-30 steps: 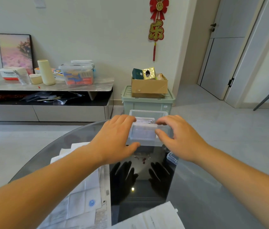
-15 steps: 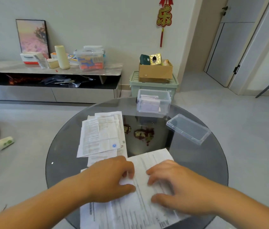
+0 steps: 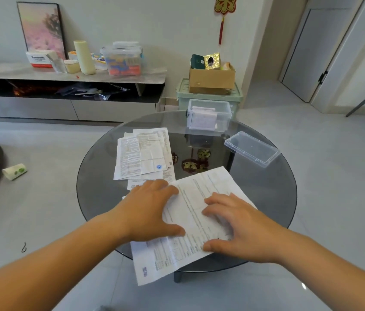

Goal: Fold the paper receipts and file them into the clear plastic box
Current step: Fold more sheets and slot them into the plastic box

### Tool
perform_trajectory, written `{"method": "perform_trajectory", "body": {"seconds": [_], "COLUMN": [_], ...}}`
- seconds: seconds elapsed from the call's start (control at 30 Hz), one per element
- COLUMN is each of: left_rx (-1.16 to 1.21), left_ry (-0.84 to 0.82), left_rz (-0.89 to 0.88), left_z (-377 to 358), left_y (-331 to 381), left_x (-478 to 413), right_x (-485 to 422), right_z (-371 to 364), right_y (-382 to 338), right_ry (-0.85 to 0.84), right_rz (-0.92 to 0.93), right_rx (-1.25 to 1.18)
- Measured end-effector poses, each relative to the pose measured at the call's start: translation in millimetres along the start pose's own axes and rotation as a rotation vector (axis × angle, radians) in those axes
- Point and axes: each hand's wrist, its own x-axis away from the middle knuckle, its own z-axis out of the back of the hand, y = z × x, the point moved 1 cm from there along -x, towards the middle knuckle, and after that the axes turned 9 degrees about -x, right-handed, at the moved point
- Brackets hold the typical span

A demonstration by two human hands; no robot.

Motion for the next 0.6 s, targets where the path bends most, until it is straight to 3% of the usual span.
{"method": "perform_trajectory", "body": {"seconds": [0.3, 0.53, 0.6], "left_rx": [0.087, 0.115, 0.250], "left_ry": [0.018, -0.017, -0.062], "left_rz": [0.210, 0.240, 0.234], "left_z": [3.9, 9.9, 15.6], "left_y": [-8.7, -5.2, -6.0], "left_x": [-22.4, -24.2, -22.8], "right_x": [-9.5, -13.4, -13.7], "right_z": [0.9, -0.7, -0.1], "right_y": [4.4, 5.9, 8.2], "right_ry": [0.039, 0.035, 0.054], "right_rz": [-0.063, -0.079, -0.061], "right_rx": [-0.073, -0.104, -0.078]}}
